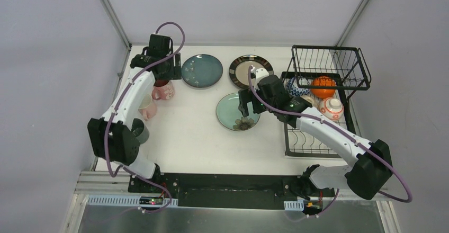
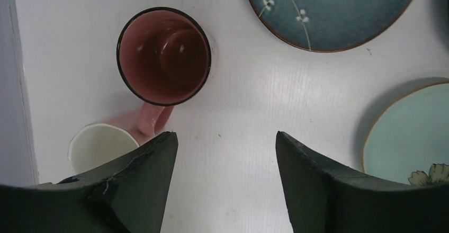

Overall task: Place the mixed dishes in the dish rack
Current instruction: Pick up the cup at the center of the board.

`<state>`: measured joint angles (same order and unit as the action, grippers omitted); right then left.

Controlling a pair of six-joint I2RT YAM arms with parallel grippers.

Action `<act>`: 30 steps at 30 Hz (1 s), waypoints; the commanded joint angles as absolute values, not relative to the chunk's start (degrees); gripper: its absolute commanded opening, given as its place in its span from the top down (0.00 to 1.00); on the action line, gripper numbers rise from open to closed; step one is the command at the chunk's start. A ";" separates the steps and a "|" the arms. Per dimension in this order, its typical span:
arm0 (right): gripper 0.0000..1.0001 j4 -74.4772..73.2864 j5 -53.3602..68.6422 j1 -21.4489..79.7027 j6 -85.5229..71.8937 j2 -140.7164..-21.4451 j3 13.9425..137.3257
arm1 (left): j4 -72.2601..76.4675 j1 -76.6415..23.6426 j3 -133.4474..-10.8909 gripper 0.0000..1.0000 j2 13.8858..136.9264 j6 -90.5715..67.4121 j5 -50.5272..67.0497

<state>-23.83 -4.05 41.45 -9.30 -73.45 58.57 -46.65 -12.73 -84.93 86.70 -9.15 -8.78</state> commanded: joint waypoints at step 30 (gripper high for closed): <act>0.06 -17.60 -3.69 41.30 -15.74 -68.19 56.51 | -49.57 -3.53 -99.50 0.73 111.14 -4.78 3.72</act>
<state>-19.53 -1.23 41.45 -12.29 -69.73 56.31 -48.69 -4.01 -97.69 111.15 -4.89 3.22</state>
